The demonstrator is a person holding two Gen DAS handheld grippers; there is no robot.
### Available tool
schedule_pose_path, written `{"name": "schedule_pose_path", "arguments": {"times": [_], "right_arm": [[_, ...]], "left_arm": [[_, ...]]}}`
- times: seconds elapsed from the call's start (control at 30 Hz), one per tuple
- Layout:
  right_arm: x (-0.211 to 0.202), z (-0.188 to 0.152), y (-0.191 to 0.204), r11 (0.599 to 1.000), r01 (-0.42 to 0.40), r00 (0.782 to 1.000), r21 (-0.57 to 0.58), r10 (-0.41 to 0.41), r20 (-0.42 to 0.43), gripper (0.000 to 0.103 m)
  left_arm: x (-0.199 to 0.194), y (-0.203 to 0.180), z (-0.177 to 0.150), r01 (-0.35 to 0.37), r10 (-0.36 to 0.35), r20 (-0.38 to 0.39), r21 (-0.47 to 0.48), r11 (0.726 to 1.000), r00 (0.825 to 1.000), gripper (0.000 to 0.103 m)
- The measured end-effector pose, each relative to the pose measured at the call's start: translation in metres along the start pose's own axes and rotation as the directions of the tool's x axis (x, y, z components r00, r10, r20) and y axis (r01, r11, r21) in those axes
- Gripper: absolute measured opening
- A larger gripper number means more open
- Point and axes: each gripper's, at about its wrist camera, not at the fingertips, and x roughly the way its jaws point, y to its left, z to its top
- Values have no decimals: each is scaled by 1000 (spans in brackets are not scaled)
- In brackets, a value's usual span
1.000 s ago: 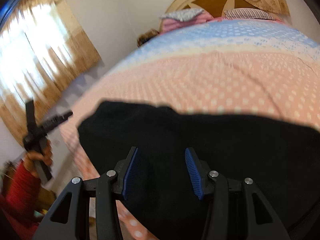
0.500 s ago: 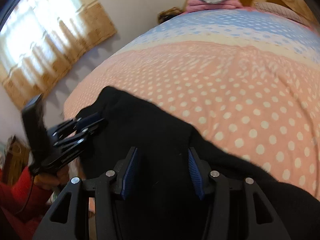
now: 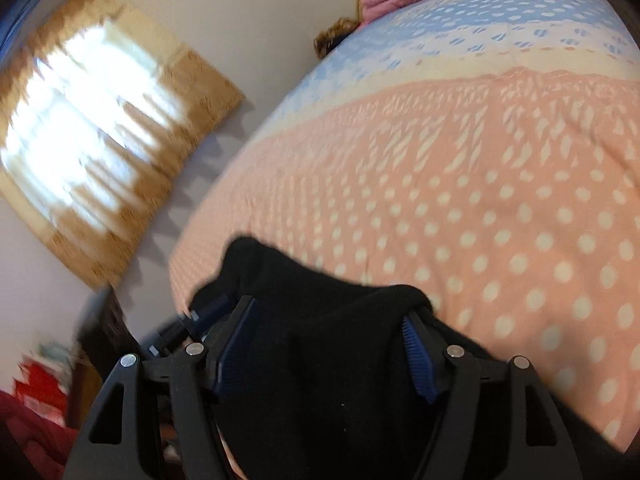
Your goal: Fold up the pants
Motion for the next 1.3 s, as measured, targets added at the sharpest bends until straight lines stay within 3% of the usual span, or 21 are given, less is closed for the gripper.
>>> {"name": "schedule_pose_path", "arguments": {"times": [0.07, 0.17, 0.27, 0.4, 0.5, 0.53, 0.57, 0.6, 0.63, 0.7, 0.77, 0.87, 0.9, 0.93, 0.97, 1.03, 1.13, 1.17, 1.2, 1.23, 1.3], "right_arm": [[-8, 6, -9, 999, -10, 999, 38, 8, 34, 70], [-24, 17, -21, 989, 142, 985, 32, -145, 96, 70], [-55, 22, -39, 976, 195, 971, 97, -206, 122, 70], [-84, 5, -12, 952, 305, 942, -18, -299, 148, 70], [-90, -16, -19, 924, 382, 919, -29, -377, 115, 70], [-91, -20, -30, 904, 427, 901, -16, -424, 95, 67], [-98, -24, -39, 907, 420, 903, -8, -418, 99, 58], [-109, -24, -43, 908, 418, 903, 12, -417, 105, 56], [-126, -21, -46, 877, 478, 869, 45, -480, 124, 56], [-161, -17, -50, 771, 631, 748, 88, -635, 195, 56], [-208, -12, -66, 615, 761, 572, 206, -786, 233, 57], [-264, -10, -103, 353, 852, 312, 386, -935, 167, 57], [-277, -10, -120, 270, 865, 247, 423, -963, 108, 57], [-288, -10, -136, 209, 867, 206, 452, -977, 56, 57], [-296, -10, -155, 155, 869, 179, 469, -984, -7, 57], [-299, -12, -189, 84, 880, 158, 468, -980, -120, 57], [-303, -27, -212, 136, 856, 233, 498, -963, -138, 54], [-308, -31, -212, 145, 841, 245, 521, -961, -127, 39], [-311, -32, -212, 142, 834, 242, 533, -963, -122, 12], [-316, -33, -210, 163, 824, 258, 543, -961, -102, 5], [-329, -40, -205, 242, 777, 326, 581, -945, -41, 5]], "left_arm": [[1, 1, 0, 4, -4, -3, -8, 1000, 1000, 32], [1, 1, 1, 11, -11, -11, -8, 1000, 1000, 32], [1, 0, 1, 6, -6, -9, -12, 1000, 1000, 32], [3, -7, 1, -32, 32, -3, -10, 999, 999, 34], [4, -8, 4, -45, 45, -16, -23, 999, 999, 35], [5, -8, 4, -48, 47, -21, -26, 999, 999, 35], [5, -8, 5, -51, 50, -27, -27, 998, 998, 35], [5, -8, 6, -53, 52, -32, -29, 998, 998, 35], [5, -7, 7, -54, 53, -37, -34, 998, 998, 35], [6, -7, 7, -56, 54, -41, -53, 997, 998, 36], [7, -9, 8, -67, 65, -41, -61, 996, 997, 37], [9, -11, 9, -87, 85, -44, -55, 995, 995, 37], [9, -12, 9, -92, 90, -45, -55, 994, 995, 37], [10, -12, 9, -95, 92, -47, -57, 994, 995, 38], [10, -11, 10, -96, 93, -50, -60, 994, 994, 38], [10, -11, 10, -99, 96, -55, -59, 993, 994, 38], [10, -11, 11, -103, 100, -60, -55, 993, 993, 38], [11, -11, 11, -104, 100, -61, -56, 993, 993, 38], [11, -11, 11, -107, 103, -62, -56, 993, 993, 38], [12, -12, 12, -109, 106, -63, -55, 992, 992, 38], [12, -13, 12, -118, 115, -64, -49, 992, 991, 38]]}}
